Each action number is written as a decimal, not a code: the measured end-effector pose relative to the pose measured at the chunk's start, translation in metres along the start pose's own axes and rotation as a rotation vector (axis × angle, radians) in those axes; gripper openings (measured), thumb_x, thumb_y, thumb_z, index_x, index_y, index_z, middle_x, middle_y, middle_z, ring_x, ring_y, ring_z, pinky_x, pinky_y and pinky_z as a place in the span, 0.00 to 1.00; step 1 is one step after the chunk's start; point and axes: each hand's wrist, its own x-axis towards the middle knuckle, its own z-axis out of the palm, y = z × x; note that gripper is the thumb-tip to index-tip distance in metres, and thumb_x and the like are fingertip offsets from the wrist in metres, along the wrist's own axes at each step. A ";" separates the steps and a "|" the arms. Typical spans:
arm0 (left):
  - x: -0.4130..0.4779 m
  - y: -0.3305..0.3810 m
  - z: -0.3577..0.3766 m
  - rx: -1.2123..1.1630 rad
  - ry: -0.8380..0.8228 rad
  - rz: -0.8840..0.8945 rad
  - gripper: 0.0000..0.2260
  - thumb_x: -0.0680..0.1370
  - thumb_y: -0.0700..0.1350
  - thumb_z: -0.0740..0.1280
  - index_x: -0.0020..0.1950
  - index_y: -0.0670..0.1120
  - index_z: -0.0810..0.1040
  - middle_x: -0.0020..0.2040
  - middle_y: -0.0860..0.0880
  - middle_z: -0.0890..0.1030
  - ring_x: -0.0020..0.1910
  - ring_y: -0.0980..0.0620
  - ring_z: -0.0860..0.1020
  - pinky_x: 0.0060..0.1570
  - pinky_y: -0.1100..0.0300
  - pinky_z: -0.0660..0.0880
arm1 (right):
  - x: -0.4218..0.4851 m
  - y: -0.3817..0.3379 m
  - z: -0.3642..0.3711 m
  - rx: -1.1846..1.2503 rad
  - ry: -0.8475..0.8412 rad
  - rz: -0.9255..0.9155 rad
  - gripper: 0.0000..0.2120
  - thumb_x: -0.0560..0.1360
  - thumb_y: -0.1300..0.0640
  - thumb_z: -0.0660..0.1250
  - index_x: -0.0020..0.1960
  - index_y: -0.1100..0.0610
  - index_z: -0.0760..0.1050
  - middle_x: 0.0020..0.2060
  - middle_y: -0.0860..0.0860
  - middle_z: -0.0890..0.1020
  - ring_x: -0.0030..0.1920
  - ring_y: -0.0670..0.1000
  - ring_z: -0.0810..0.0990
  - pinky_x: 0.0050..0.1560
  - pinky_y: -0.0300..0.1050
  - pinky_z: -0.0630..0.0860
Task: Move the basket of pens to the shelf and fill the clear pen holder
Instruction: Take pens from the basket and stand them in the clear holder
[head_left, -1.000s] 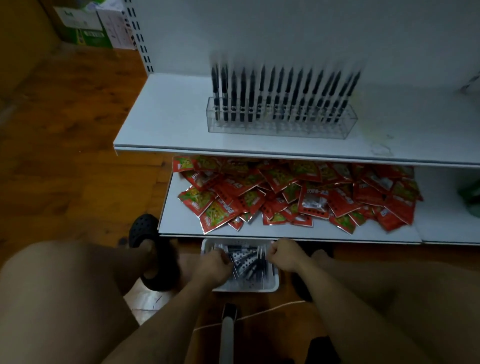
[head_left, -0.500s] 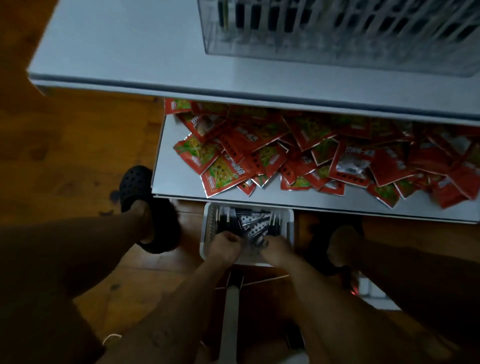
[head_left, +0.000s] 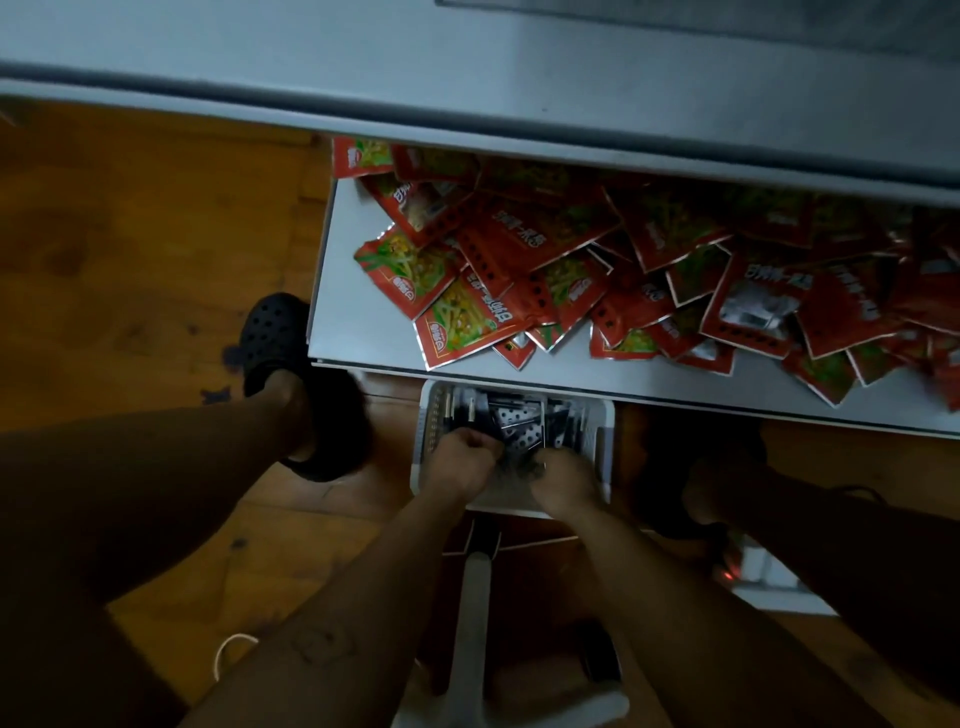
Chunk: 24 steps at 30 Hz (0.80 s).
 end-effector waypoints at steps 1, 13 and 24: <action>-0.005 0.004 -0.002 0.000 -0.003 0.015 0.04 0.76 0.44 0.68 0.41 0.49 0.77 0.39 0.48 0.80 0.46 0.47 0.78 0.47 0.53 0.75 | -0.005 0.000 -0.006 0.023 0.035 -0.002 0.10 0.75 0.54 0.64 0.52 0.55 0.81 0.50 0.56 0.83 0.51 0.58 0.80 0.47 0.43 0.75; -0.102 0.082 -0.049 0.075 0.062 0.395 0.05 0.77 0.44 0.64 0.42 0.45 0.76 0.32 0.50 0.77 0.29 0.53 0.73 0.30 0.65 0.68 | -0.100 -0.027 -0.088 0.478 0.392 -0.171 0.23 0.72 0.61 0.72 0.65 0.56 0.71 0.47 0.55 0.82 0.45 0.53 0.79 0.41 0.40 0.74; -0.211 0.155 -0.105 0.165 0.239 0.748 0.06 0.76 0.47 0.69 0.50 0.46 0.76 0.40 0.52 0.77 0.39 0.53 0.75 0.37 0.61 0.68 | -0.221 -0.069 -0.176 0.726 0.927 -0.491 0.06 0.71 0.55 0.75 0.40 0.54 0.80 0.33 0.50 0.80 0.33 0.42 0.75 0.34 0.32 0.69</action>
